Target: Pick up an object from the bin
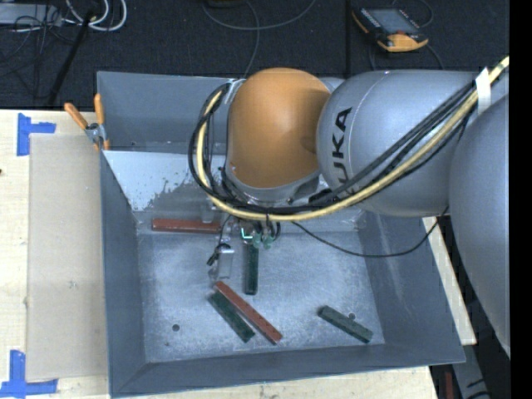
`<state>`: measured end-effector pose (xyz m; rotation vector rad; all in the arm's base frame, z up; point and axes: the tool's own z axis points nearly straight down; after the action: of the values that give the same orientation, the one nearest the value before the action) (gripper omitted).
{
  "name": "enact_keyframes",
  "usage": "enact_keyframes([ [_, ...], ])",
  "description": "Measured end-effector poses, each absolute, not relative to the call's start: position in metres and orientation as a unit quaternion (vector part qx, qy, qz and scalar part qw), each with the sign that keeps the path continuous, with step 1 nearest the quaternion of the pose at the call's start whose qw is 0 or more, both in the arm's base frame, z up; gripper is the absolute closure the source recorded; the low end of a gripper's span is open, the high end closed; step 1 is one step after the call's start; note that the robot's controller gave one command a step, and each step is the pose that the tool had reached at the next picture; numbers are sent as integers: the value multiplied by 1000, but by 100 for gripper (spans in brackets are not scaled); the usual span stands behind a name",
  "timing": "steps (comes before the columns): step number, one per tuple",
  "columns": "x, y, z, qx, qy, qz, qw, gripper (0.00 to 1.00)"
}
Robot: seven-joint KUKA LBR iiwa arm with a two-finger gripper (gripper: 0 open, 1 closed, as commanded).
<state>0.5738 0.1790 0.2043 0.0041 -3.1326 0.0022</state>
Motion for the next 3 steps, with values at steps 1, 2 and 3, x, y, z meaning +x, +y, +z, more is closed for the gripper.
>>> enact_keyframes([
  [1, 506, 130, 101, 167, -986, 1, 5, 0],
  [2, 550, 104, 68, 176, -984, 0, 0, 0],
  [3, 550, 105, 72, 175, -985, 0, 0, 100],
])
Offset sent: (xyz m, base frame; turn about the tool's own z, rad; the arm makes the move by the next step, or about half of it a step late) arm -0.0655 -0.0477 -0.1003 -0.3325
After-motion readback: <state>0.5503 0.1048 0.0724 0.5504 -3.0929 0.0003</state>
